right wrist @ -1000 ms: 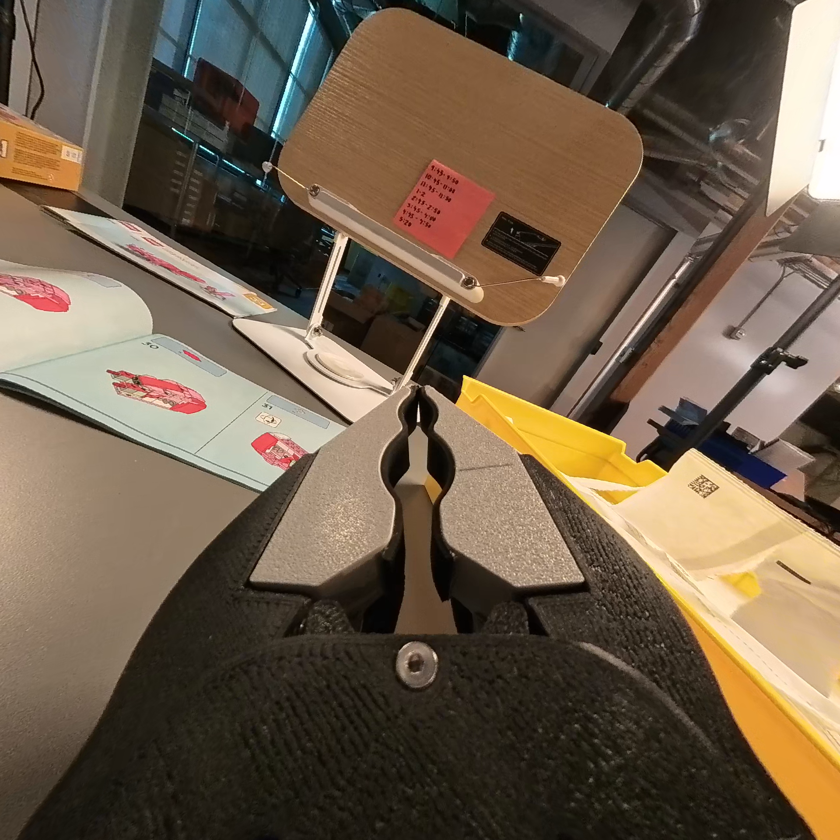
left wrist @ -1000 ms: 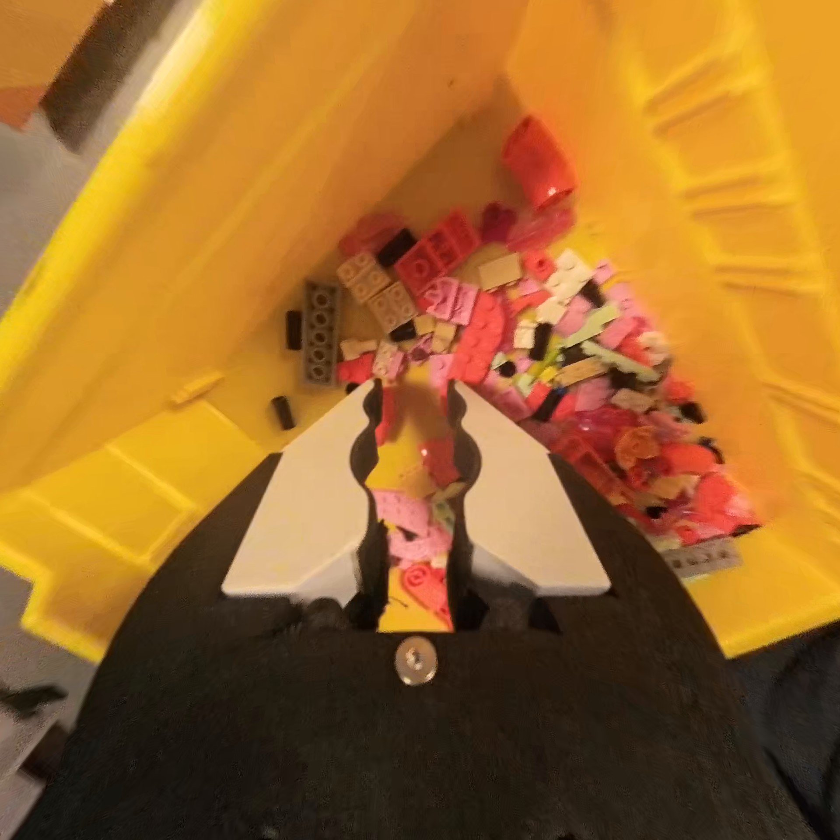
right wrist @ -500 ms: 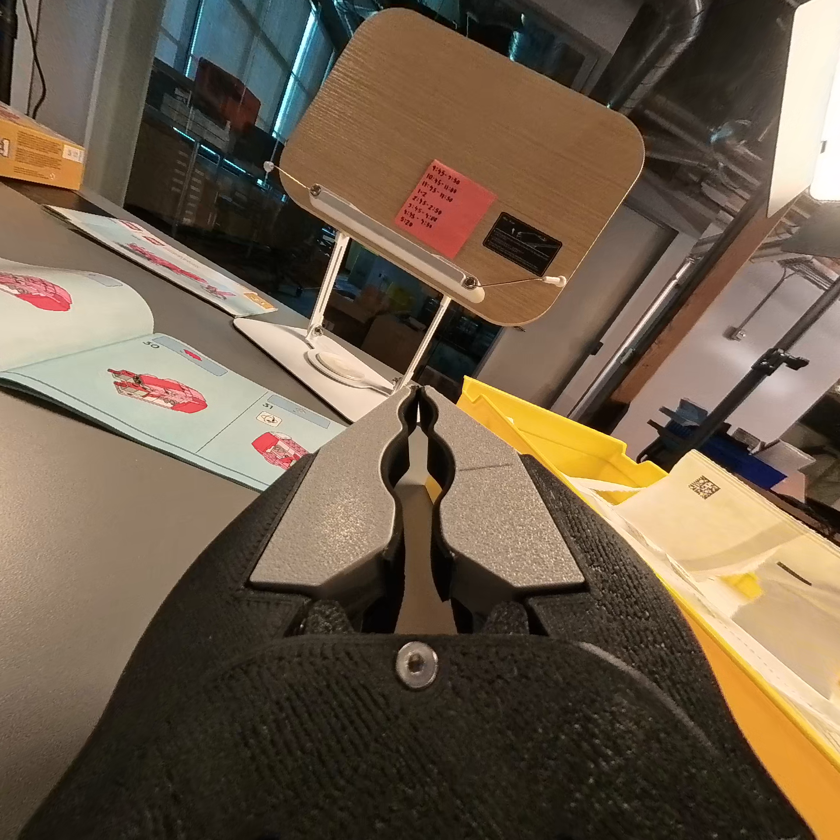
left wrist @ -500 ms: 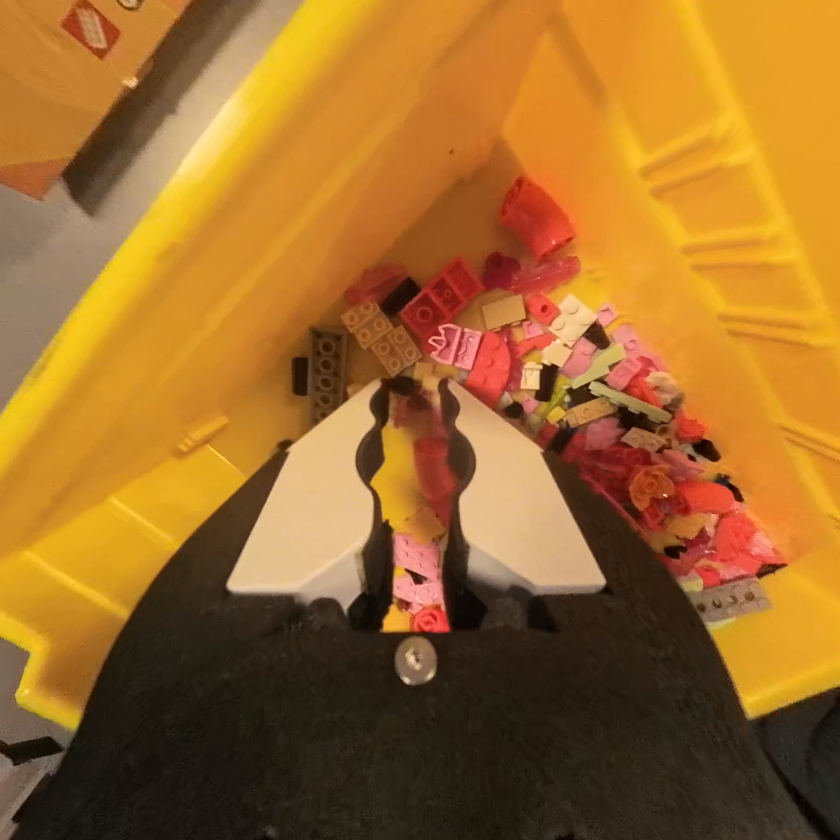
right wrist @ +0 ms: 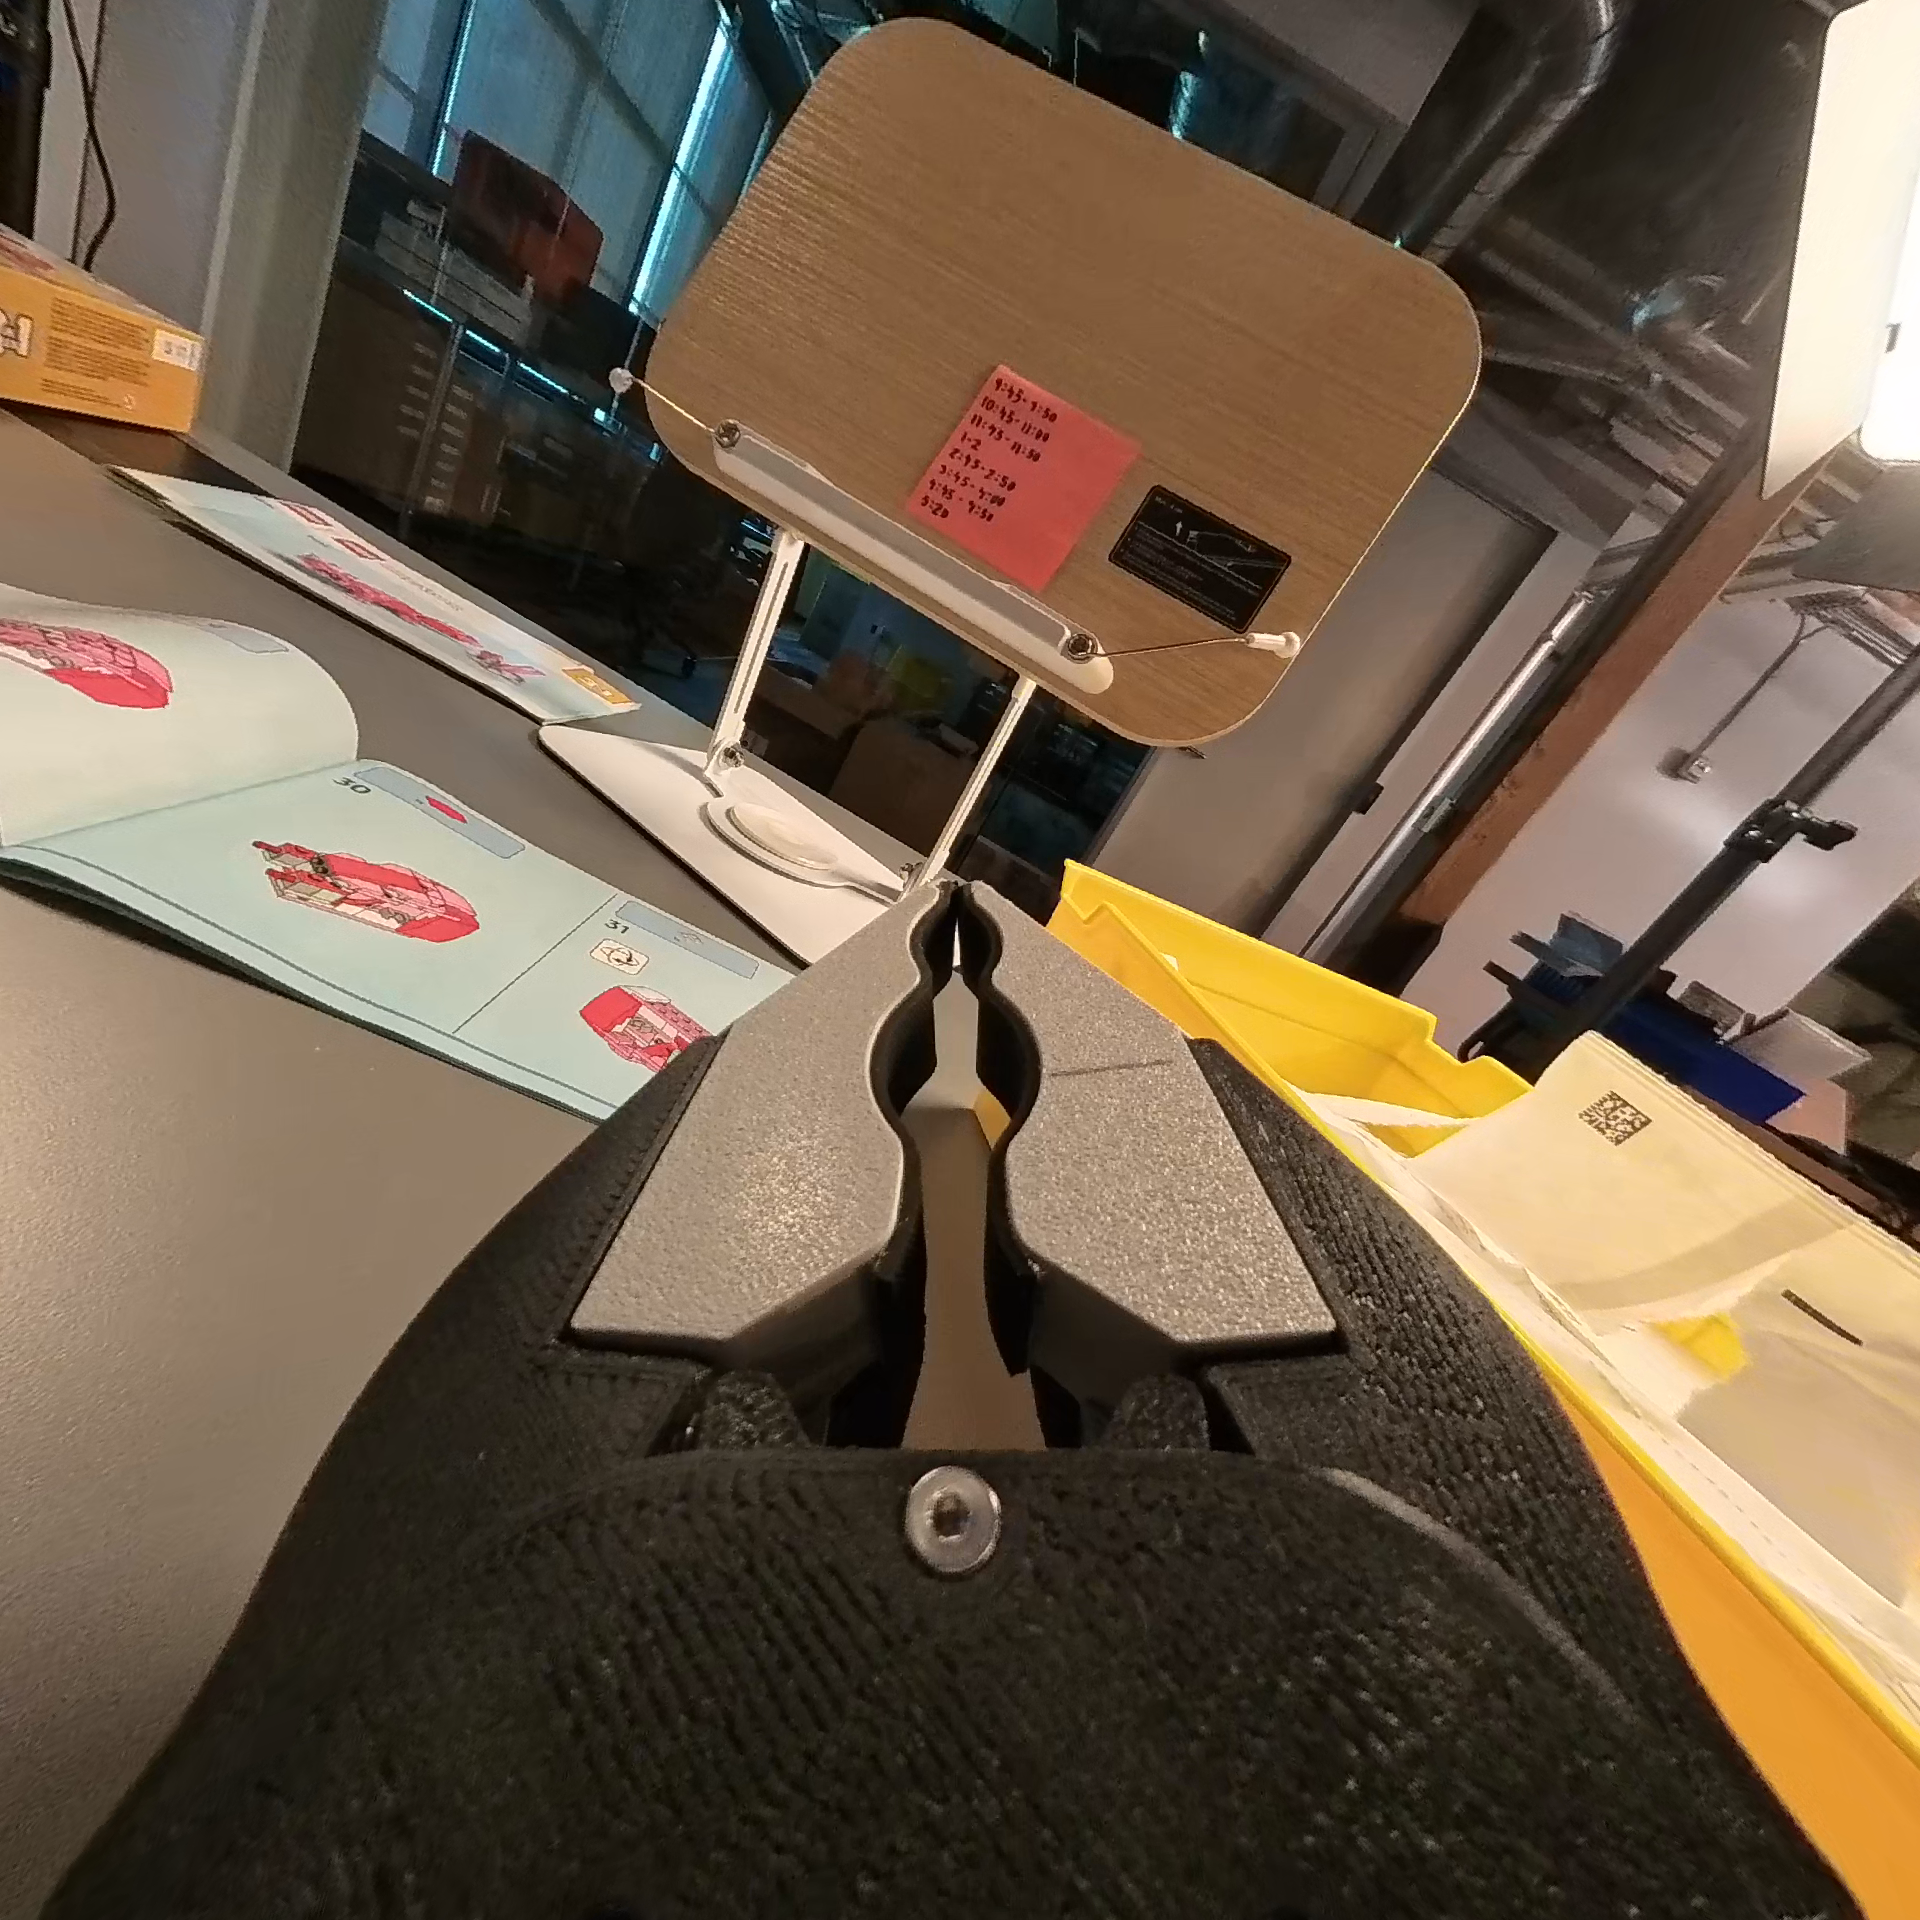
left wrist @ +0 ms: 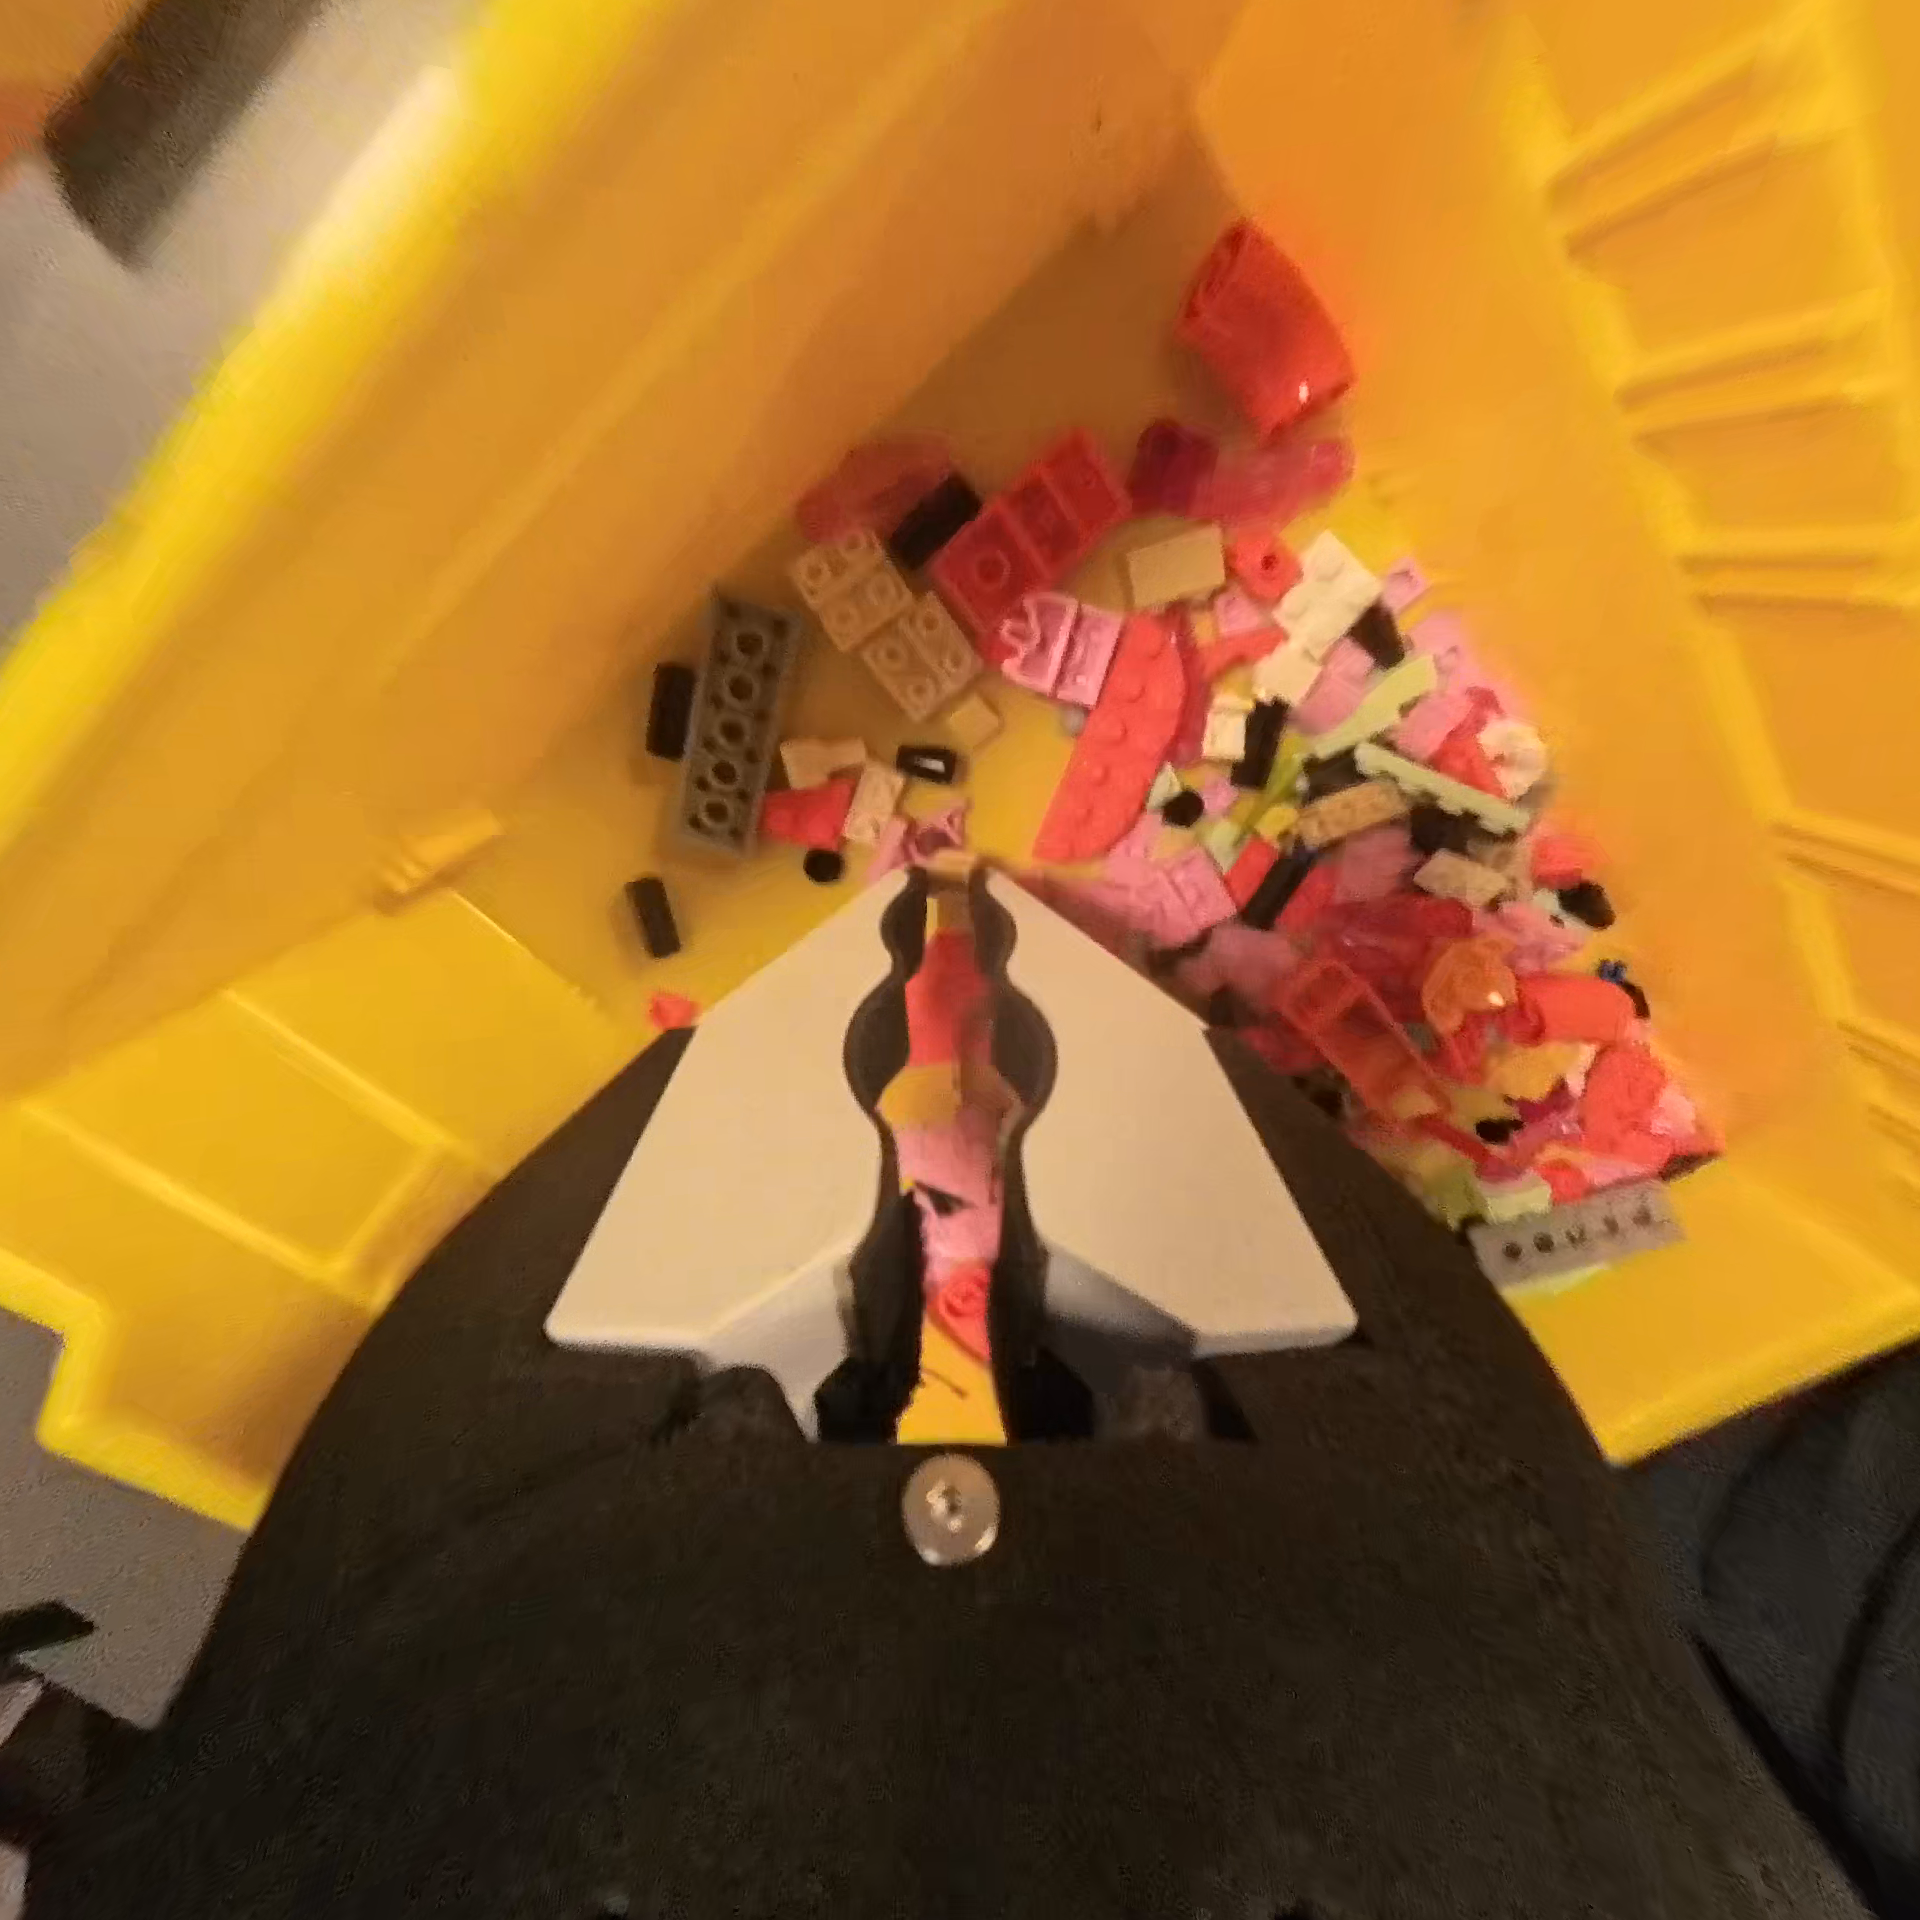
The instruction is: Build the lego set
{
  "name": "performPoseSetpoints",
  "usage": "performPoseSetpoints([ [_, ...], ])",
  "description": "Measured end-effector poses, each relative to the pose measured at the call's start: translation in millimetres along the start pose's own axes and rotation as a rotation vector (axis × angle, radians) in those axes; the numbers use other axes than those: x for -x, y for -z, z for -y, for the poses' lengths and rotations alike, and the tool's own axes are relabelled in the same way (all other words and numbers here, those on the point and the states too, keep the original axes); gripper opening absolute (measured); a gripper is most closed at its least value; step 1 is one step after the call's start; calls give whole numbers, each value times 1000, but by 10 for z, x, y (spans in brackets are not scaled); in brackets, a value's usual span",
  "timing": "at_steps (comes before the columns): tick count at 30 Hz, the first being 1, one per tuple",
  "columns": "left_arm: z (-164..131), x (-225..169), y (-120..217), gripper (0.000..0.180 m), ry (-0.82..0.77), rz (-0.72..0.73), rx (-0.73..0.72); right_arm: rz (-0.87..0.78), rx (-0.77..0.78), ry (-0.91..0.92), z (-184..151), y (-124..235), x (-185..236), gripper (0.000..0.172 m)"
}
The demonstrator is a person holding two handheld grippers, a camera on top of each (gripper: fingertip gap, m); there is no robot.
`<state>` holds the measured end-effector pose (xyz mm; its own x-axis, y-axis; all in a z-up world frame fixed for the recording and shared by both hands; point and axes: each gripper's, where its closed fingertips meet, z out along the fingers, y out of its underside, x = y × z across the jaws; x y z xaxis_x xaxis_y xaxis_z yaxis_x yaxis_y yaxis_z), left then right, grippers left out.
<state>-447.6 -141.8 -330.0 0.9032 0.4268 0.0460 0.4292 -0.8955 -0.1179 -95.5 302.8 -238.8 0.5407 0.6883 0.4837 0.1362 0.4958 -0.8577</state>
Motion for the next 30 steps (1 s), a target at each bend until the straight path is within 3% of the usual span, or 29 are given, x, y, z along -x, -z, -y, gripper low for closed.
performPoseSetpoints([
  [3,-240,-126,8,8,29,-86,130,2,0,1,1,0,3,0],
  [5,-294,-88,16,31,54,-61,154,1,0,1,1,0,2,0],
  [9,-179,127,31,21,66,71,77,3,2,1,-1,-2,4,0],
  [13,-27,19,23,10,84,-12,-5,4,3,4,-2,-3,10,0],
  [19,-4,-62,-76,6,100,-56,24,5,3,4,-2,-3,10,0],
  [30,97,102,-28,5,84,63,-13,6,3,3,-2,-3,11,0],
])
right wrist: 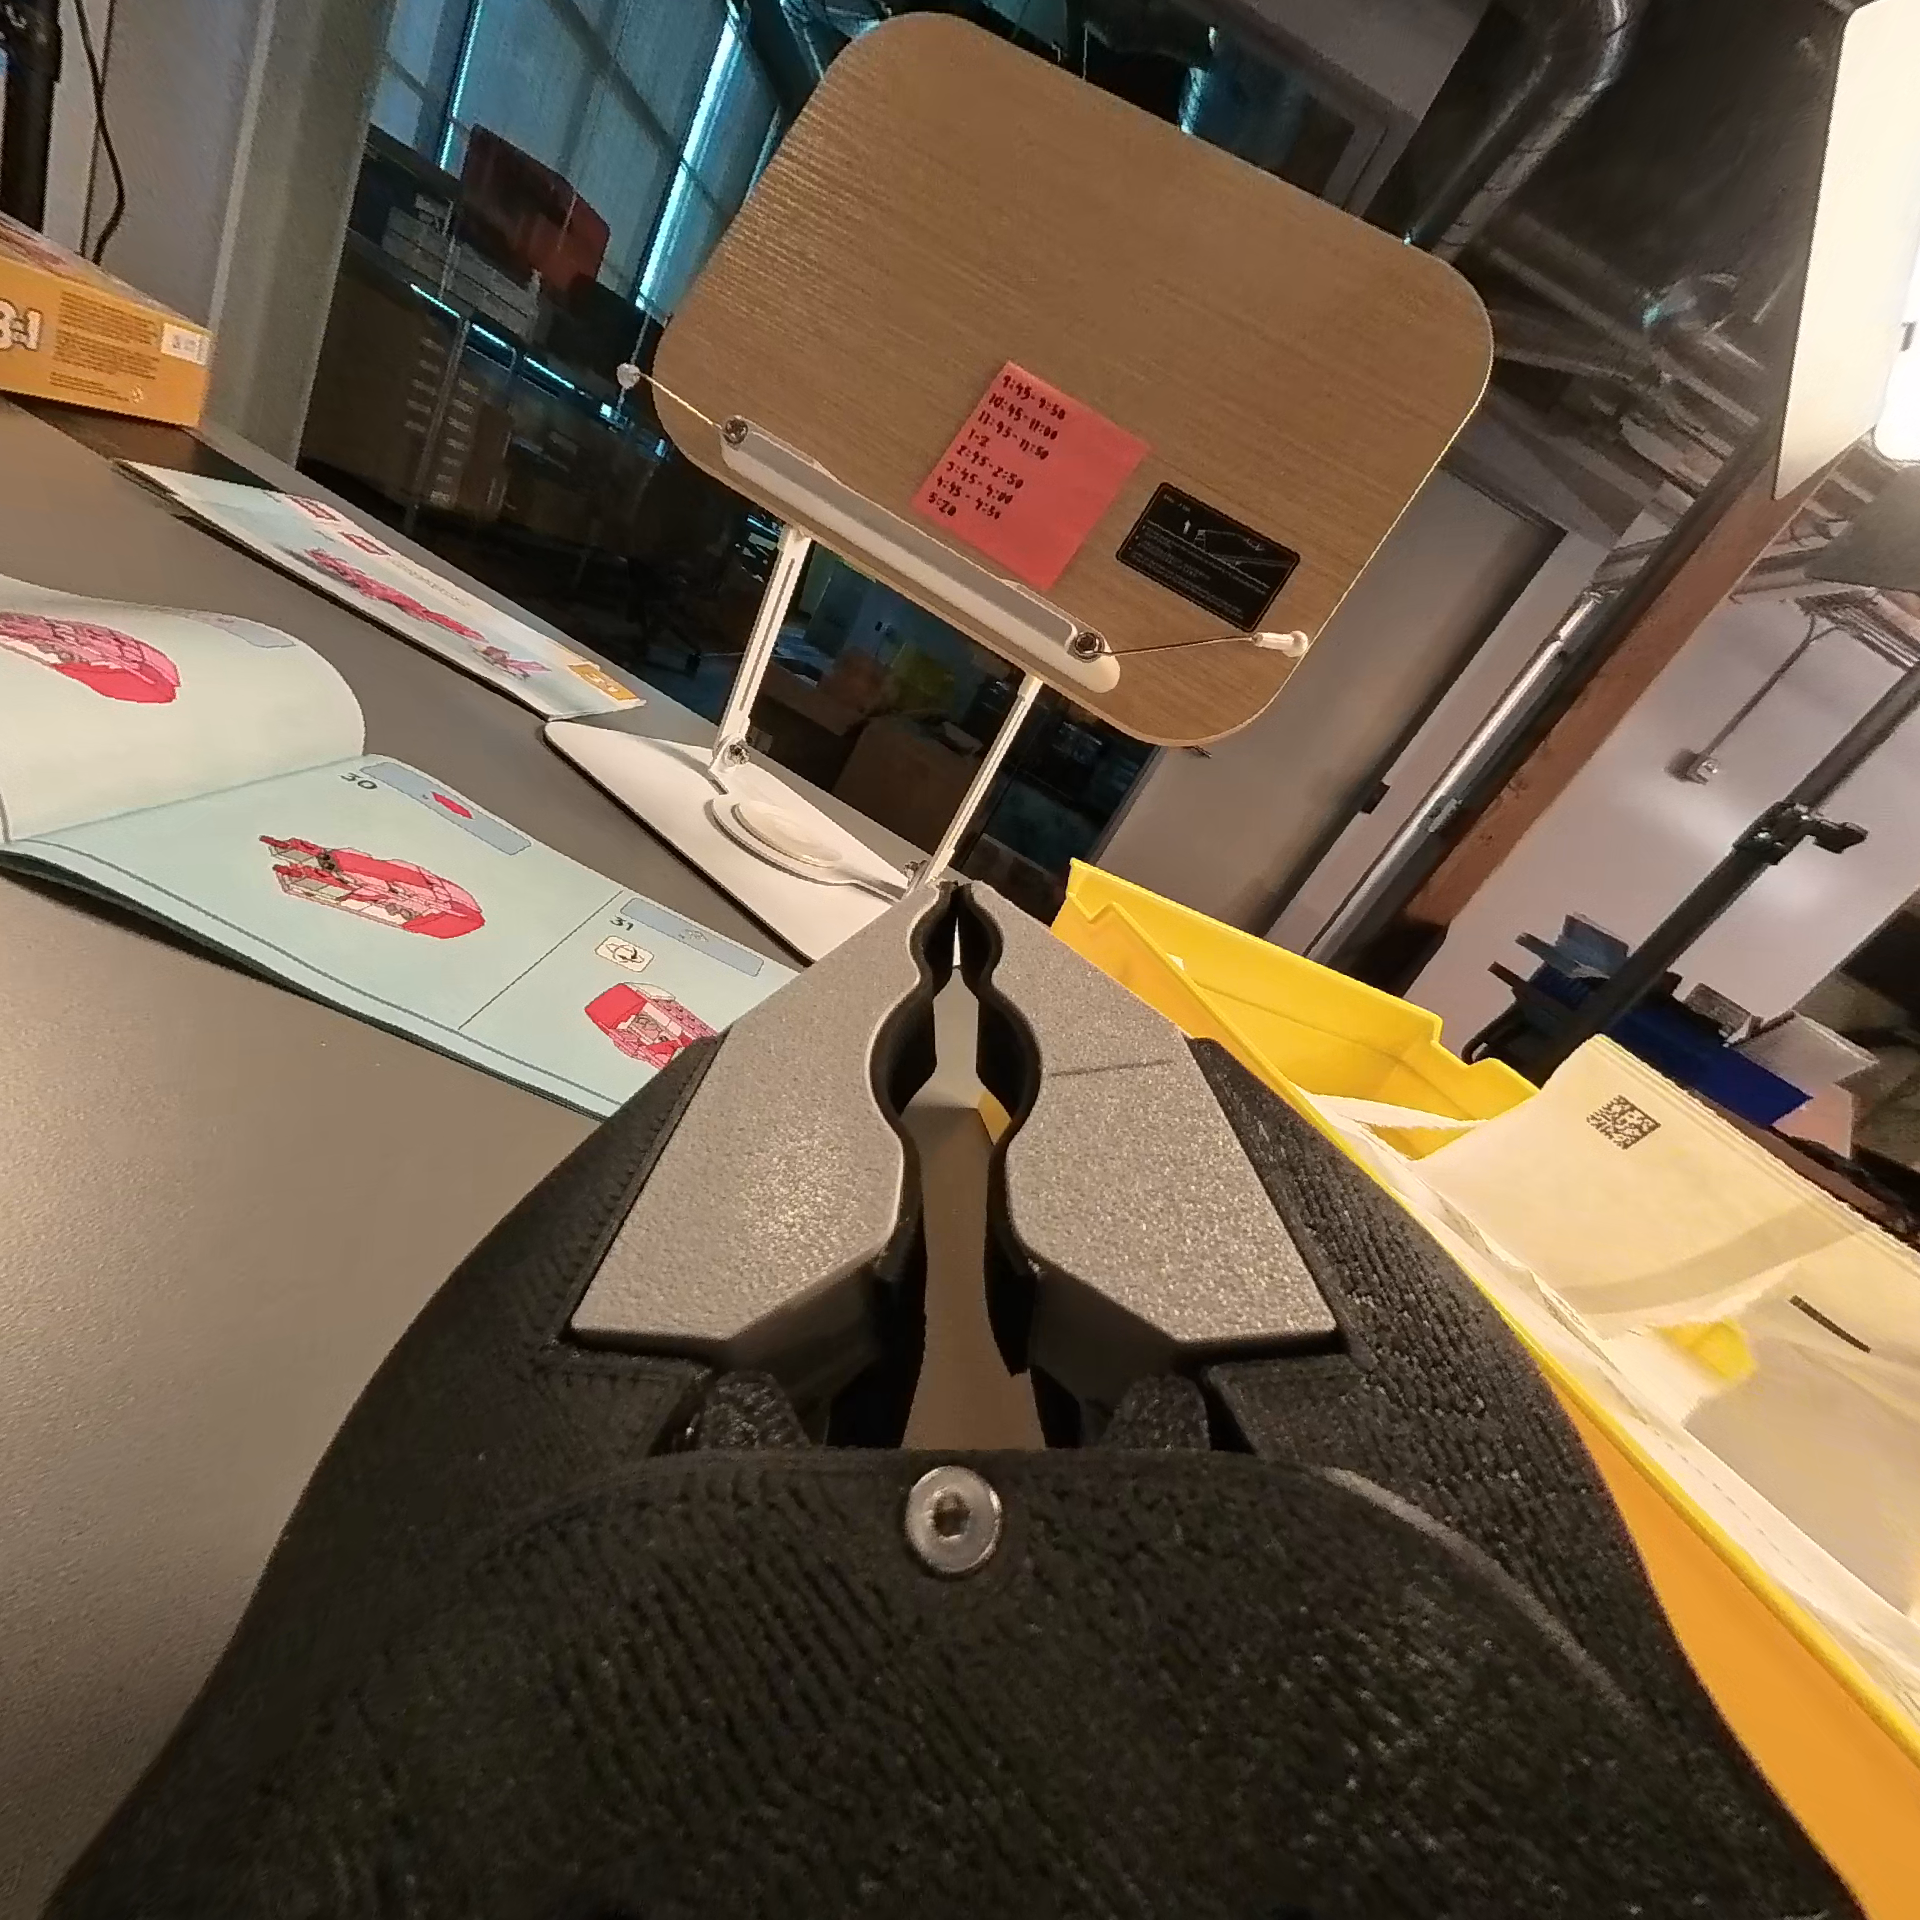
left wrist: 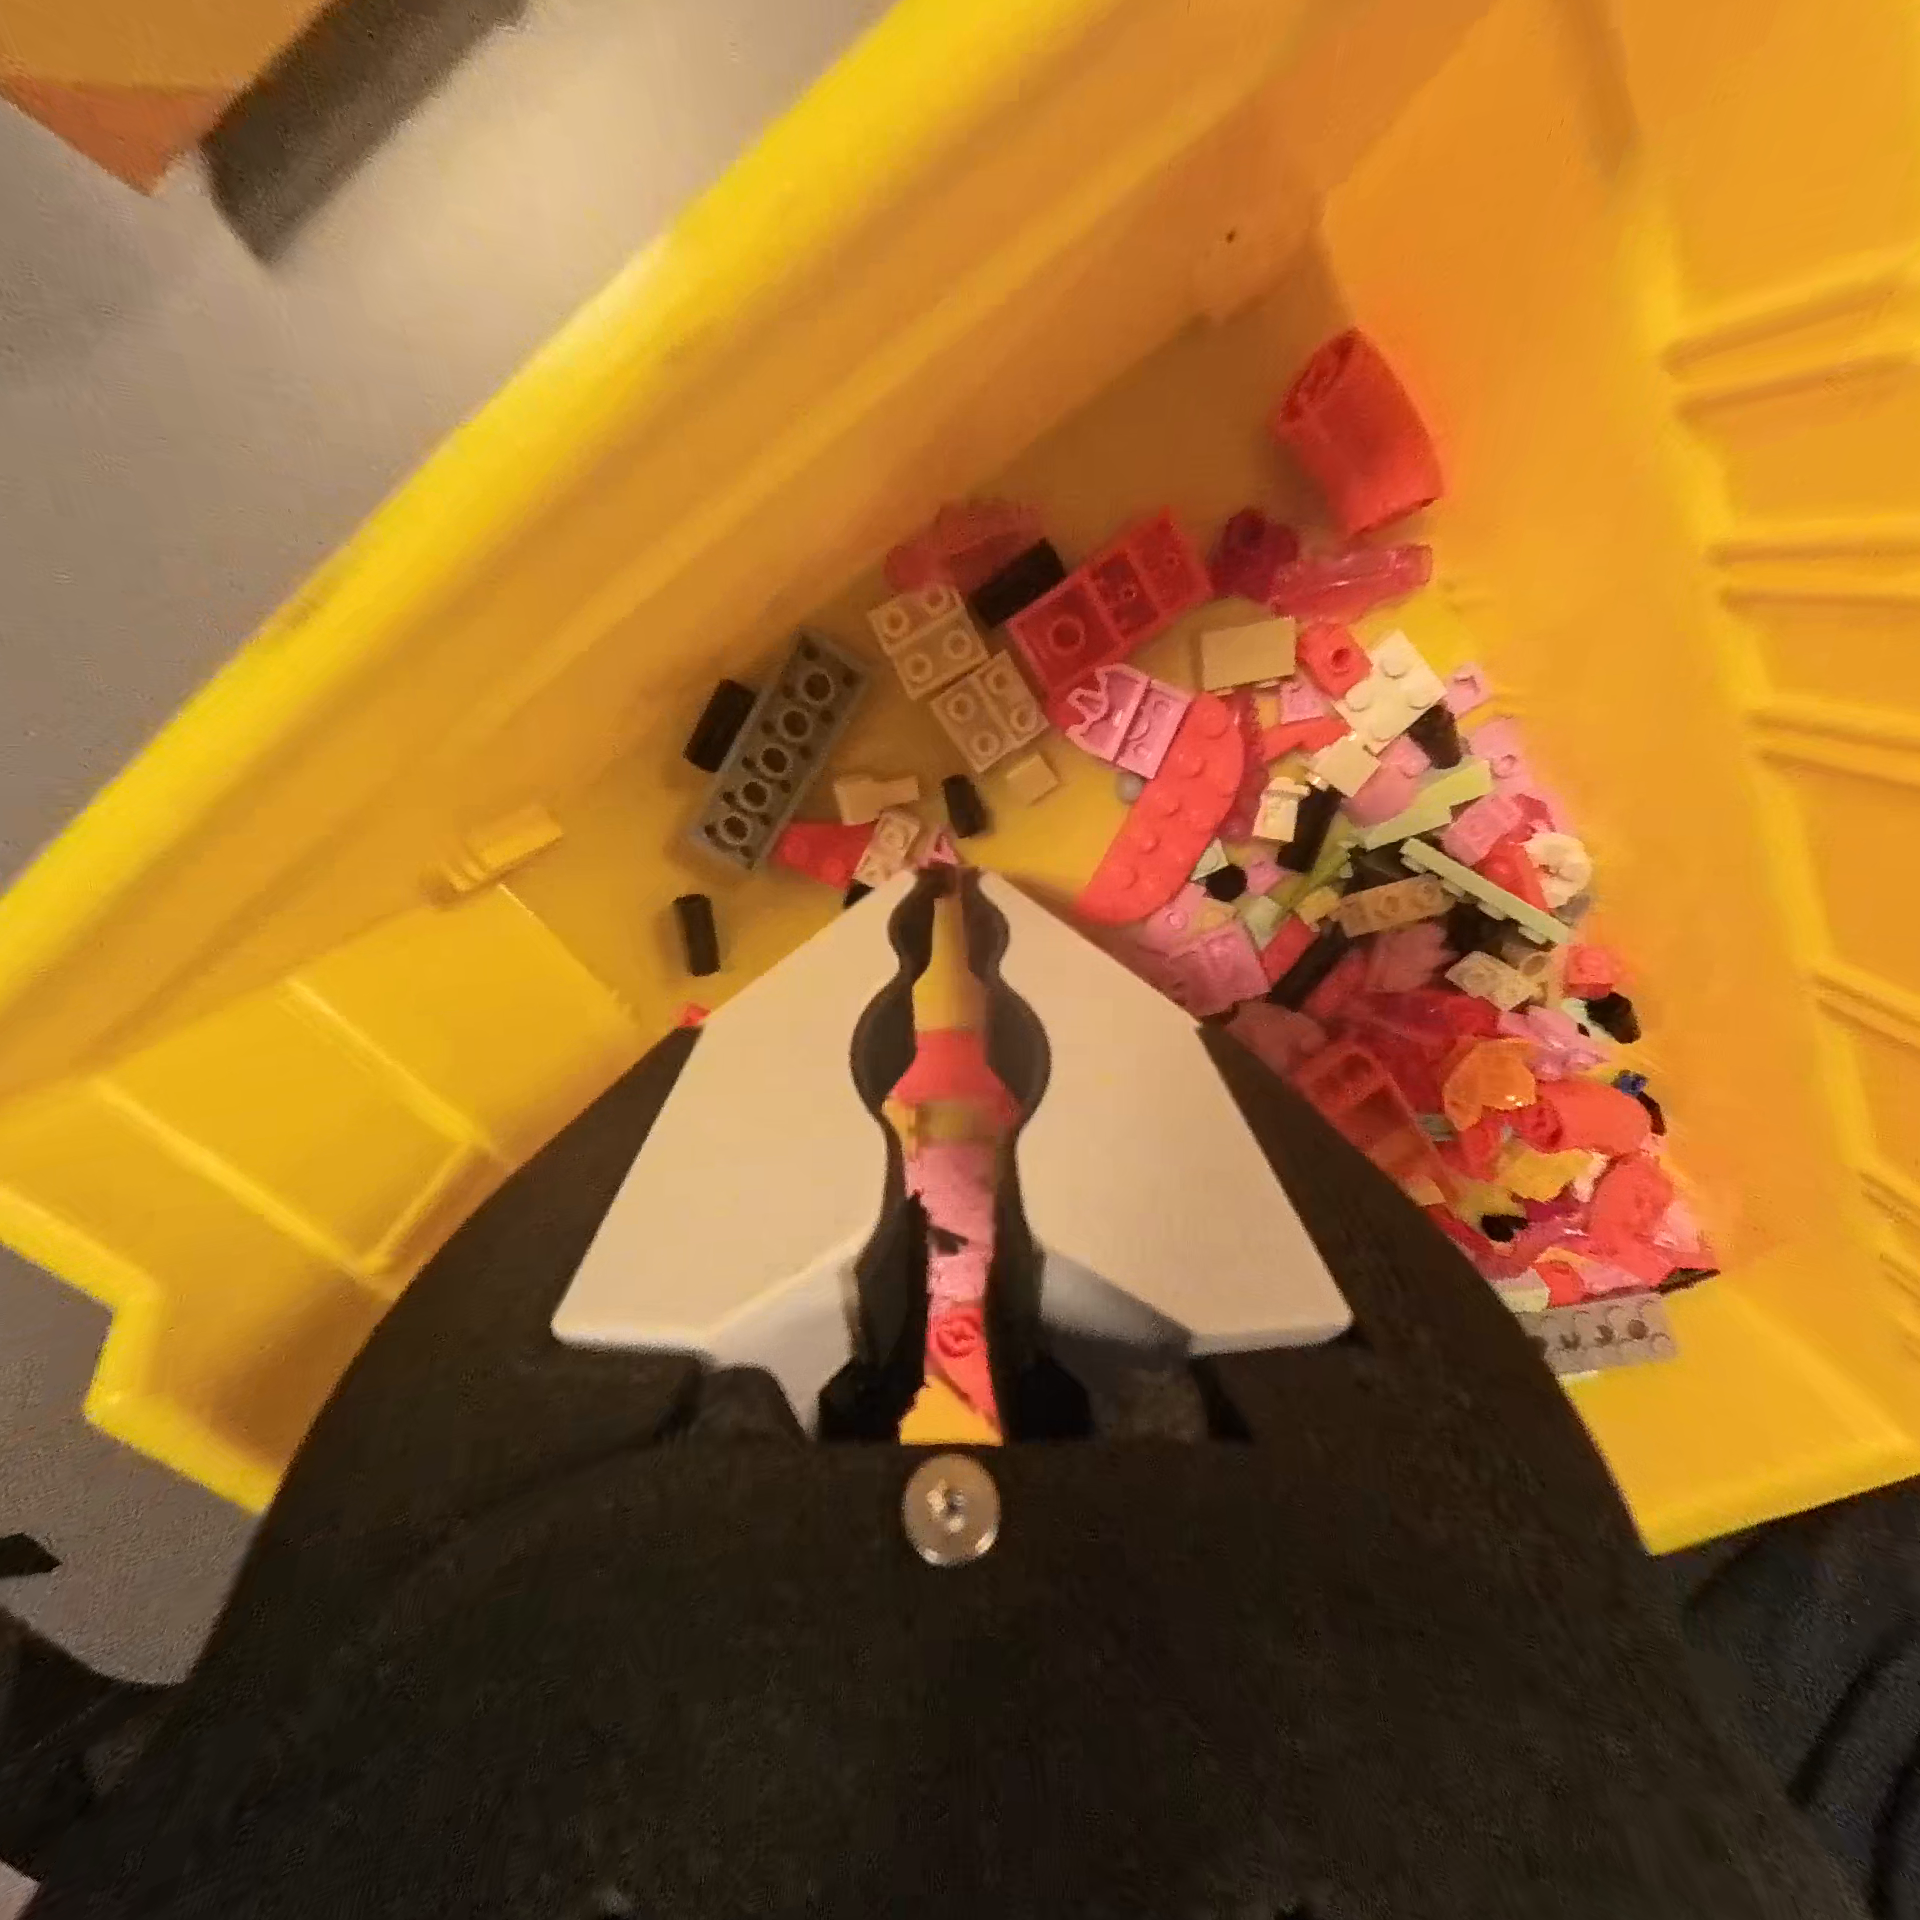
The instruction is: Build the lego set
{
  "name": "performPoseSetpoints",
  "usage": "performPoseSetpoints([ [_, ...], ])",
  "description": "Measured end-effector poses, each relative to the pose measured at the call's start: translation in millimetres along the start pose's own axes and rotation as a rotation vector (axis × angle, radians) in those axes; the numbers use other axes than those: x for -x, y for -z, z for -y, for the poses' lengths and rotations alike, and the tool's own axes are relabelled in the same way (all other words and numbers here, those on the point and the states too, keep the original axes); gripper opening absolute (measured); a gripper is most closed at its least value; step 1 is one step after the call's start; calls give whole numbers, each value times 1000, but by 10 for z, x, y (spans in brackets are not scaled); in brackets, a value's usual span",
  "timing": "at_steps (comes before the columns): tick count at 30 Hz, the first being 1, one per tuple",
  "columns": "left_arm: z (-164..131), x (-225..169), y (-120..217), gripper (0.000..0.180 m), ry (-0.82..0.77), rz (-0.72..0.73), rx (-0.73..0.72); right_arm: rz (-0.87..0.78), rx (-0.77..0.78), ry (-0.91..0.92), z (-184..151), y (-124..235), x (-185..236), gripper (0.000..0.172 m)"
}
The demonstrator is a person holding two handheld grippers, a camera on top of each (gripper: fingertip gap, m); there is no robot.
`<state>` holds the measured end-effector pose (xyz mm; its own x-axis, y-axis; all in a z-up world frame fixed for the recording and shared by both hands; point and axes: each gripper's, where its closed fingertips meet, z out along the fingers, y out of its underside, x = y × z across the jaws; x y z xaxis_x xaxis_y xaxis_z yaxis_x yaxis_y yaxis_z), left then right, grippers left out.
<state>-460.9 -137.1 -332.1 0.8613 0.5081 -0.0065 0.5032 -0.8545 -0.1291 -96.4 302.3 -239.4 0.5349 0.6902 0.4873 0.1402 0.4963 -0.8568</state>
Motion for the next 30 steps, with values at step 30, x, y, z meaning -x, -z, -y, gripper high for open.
performPoseSetpoints([
  [30,-10,-5,-99,10,-137,46,17,5,-2,1,4,0,11,0],
])
